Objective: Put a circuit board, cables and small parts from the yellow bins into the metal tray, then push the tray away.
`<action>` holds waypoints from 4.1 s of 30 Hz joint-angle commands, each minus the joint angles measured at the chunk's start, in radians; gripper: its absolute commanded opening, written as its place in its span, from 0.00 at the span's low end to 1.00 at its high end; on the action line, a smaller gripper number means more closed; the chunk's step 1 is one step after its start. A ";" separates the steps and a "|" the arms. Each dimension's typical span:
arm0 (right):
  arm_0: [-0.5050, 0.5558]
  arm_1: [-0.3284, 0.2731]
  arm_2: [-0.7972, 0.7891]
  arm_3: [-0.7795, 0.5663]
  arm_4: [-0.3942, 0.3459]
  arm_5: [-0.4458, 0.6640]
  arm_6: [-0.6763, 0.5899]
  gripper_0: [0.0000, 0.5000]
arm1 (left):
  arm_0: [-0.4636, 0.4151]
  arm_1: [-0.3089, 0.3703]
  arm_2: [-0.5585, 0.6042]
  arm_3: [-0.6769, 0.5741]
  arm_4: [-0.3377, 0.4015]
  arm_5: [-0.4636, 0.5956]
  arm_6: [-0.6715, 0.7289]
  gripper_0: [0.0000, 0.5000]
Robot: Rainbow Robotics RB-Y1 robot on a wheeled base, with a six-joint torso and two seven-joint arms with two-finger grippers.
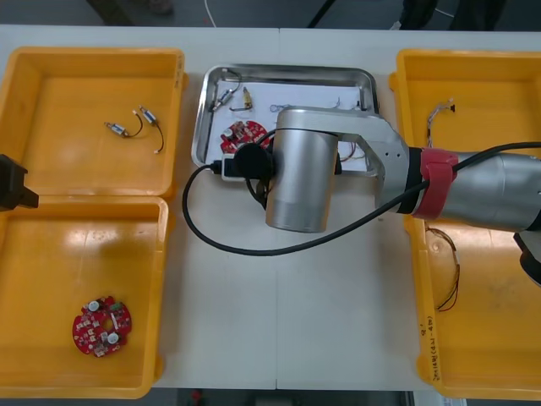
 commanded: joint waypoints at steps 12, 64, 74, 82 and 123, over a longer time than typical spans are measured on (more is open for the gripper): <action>-0.101 -0.074 0.029 0.015 0.009 -0.085 0.076 0.00 | 0.014 0.048 0.024 -0.030 0.008 0.006 -0.091 1.00; -0.157 0.023 0.055 0.271 0.012 -0.269 0.102 0.00 | 0.014 0.048 0.024 -0.030 0.008 0.006 -0.091 1.00; -0.157 0.027 0.055 0.308 -0.013 -0.306 0.116 0.00 | 0.014 0.048 0.024 -0.030 0.008 0.006 -0.091 1.00; -0.157 0.026 0.055 0.317 -0.013 -0.307 0.121 1.00 | 0.014 0.048 0.024 -0.030 0.008 0.006 -0.091 1.00; 0.178 -0.031 -0.694 -0.333 -0.185 0.593 -0.057 1.00 | 0.014 0.048 0.024 -0.030 0.008 0.006 -0.091 1.00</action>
